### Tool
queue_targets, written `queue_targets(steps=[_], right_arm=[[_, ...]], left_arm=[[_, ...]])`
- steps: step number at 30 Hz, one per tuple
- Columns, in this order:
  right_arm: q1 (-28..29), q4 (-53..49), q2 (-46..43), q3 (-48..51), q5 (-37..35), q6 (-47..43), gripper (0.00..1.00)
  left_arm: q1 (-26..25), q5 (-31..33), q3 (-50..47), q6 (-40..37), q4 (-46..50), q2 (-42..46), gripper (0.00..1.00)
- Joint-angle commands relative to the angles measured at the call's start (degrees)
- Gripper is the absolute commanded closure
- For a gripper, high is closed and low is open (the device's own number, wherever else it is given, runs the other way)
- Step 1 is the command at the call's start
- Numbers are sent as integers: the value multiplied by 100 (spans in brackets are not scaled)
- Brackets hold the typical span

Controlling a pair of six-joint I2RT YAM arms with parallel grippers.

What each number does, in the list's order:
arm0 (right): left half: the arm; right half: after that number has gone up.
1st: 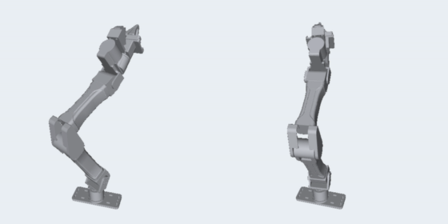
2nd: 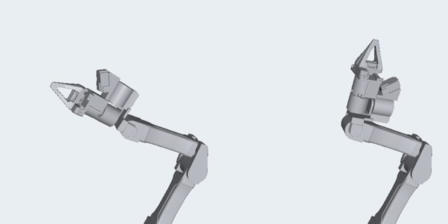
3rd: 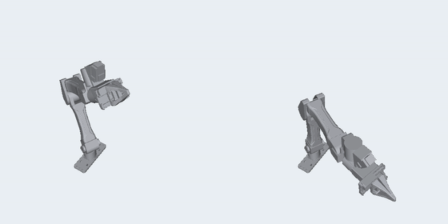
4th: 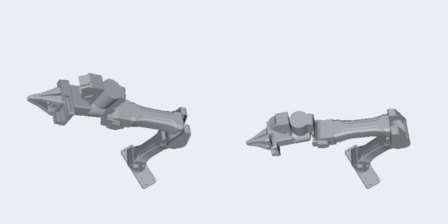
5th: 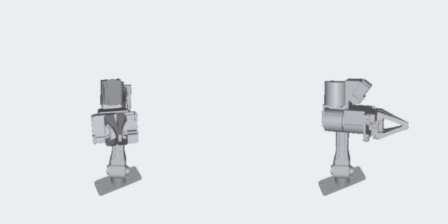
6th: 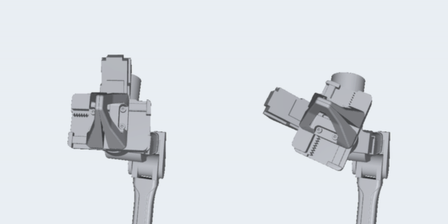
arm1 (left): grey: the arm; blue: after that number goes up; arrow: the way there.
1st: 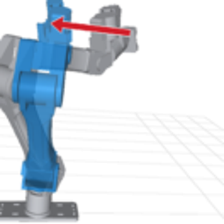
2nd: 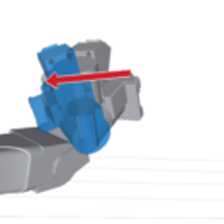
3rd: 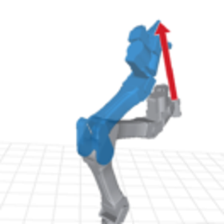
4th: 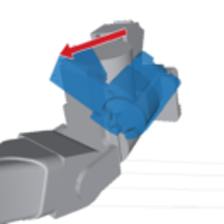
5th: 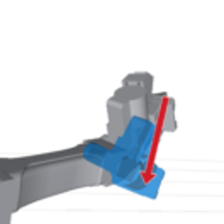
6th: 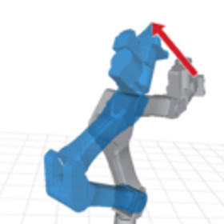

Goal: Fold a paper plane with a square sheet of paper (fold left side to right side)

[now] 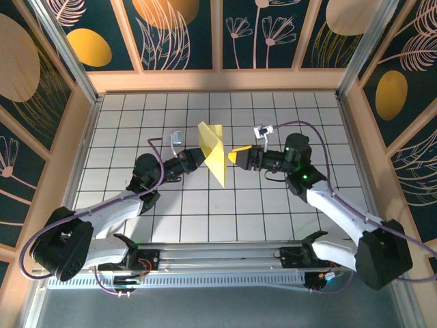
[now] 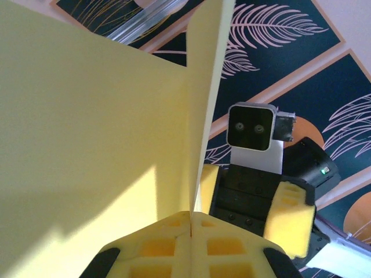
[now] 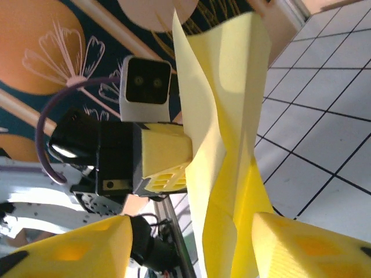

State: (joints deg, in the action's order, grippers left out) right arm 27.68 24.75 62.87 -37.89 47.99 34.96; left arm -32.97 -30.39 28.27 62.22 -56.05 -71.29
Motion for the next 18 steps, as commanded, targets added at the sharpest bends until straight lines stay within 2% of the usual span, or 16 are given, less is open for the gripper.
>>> queue_targets(steps=[1,6,13,16,18], right_arm=[[-56,-387,-158,264,-163,-231,32],[146,358,-30,572,240,231,26],[475,731,300,291,404,245,26],[466,779,407,105,336,215,32],[461,768,496,-50,323,187,41]], left_arm=[[-42,26,247,-96,-388,80,100],[-85,3,337,-79,-425,19,100],[-148,-61,415,10,-522,-163,100],[-183,-69,442,34,-549,-223,100],[-201,-72,455,52,-560,-253,100]])
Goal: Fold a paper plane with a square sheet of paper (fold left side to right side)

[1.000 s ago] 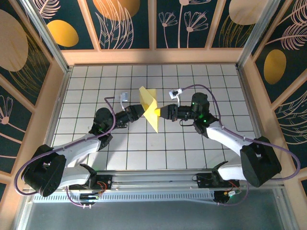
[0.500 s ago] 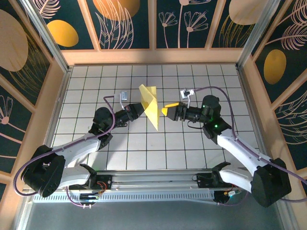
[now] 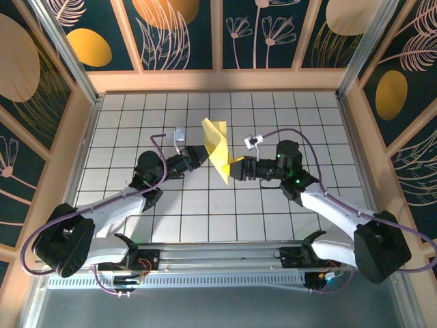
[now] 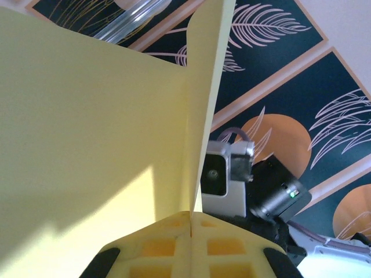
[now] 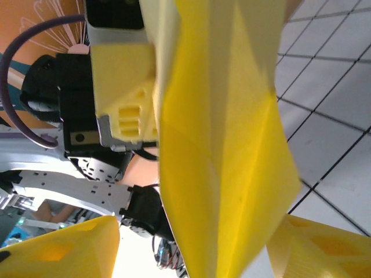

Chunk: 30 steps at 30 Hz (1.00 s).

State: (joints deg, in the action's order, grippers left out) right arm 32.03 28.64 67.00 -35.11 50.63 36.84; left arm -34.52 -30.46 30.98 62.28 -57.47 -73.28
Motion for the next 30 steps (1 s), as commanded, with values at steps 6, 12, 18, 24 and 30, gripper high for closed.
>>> queue_targets(steps=[6,12,18,24,30], right_arm=[[5,222,200,-614,-3,-102,62],[-21,-208,99,-699,-264,-284,89],[-21,-1161,-96,-914,-802,-758,100],[237,-3002,-210,-1444,-2595,-1633,100],[1474,-5208,562,-2479,-6488,-2081,100]], left_arm=[[-80,-78,206,98,-430,-138,99],[-80,43,206,-60,-223,-59,85],[-77,768,268,-757,1133,476,48],[-74,2579,153,-1506,3117,1498,40],[-72,4118,-66,-1612,4537,2423,38]])
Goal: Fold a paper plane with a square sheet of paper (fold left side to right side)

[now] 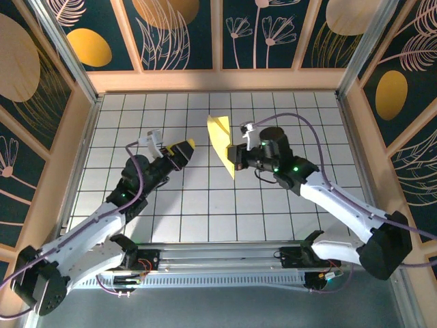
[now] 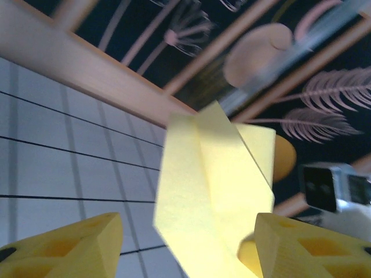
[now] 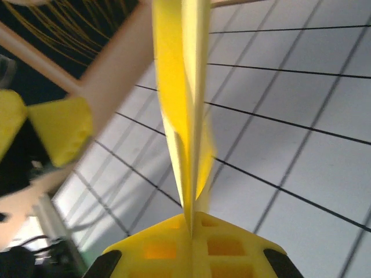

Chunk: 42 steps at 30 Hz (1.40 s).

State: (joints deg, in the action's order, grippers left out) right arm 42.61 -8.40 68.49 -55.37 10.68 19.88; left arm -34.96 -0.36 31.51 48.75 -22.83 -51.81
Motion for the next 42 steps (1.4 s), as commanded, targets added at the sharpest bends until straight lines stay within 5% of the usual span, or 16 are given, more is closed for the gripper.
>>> queue_targets(steps=[1,10,16,22,31,42], right_arm=[[557,-1787,619,-606,-2946,-329,100],[1661,-3678,3023,-1845,-5933,308,100],[1783,-4231,4349,-2347,-6306,622,100],[1814,-3686,4591,-2346,-5520,377,82],[1291,-2468,3145,-1622,-3627,203,46],[-259,-605,534,453,-1667,464,29]], left_arm=[[-29,1260,-142,-258,1219,382,38],[-29,2101,-343,-39,1839,985,36],[-29,2078,-320,-43,1888,937,36],[-29,2021,-293,-66,1887,849,35],[-28,1647,-268,49,1604,374,34],[-35,-313,54,577,262,-1938,37]])
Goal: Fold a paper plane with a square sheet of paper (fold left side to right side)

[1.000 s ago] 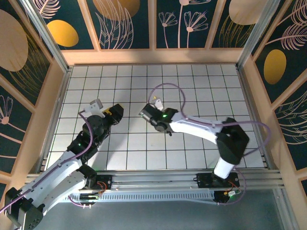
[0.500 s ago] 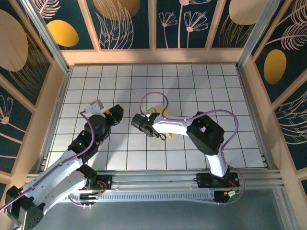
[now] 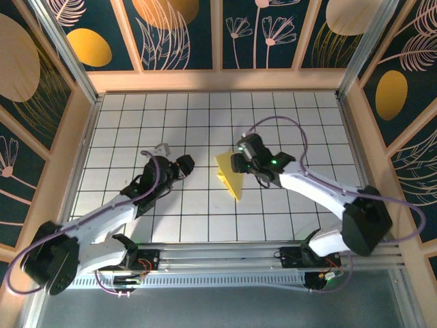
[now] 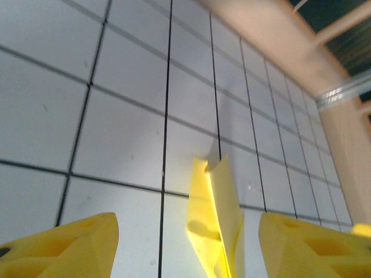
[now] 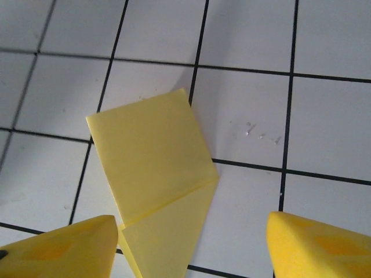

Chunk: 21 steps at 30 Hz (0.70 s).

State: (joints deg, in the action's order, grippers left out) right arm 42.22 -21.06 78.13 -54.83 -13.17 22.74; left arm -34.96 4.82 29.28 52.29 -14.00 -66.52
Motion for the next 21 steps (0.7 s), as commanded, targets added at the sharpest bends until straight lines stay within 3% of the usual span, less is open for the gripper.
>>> queue_targets(steps=[1,6,11,21], right_arm=[[-371,832,-676,609,868,245,26],[-1200,1578,-1697,1556,1735,632,13],[-1947,1761,-2192,2045,2432,835,12],[-2255,1483,-2477,2156,2613,724,12]], left_arm=[[-37,-1036,370,267,-727,-746,37],[-46,-1649,780,475,-1149,-1897,38],[-75,-2175,1100,712,-1790,-2840,38],[-98,-2500,1757,851,-2074,-4076,44]])
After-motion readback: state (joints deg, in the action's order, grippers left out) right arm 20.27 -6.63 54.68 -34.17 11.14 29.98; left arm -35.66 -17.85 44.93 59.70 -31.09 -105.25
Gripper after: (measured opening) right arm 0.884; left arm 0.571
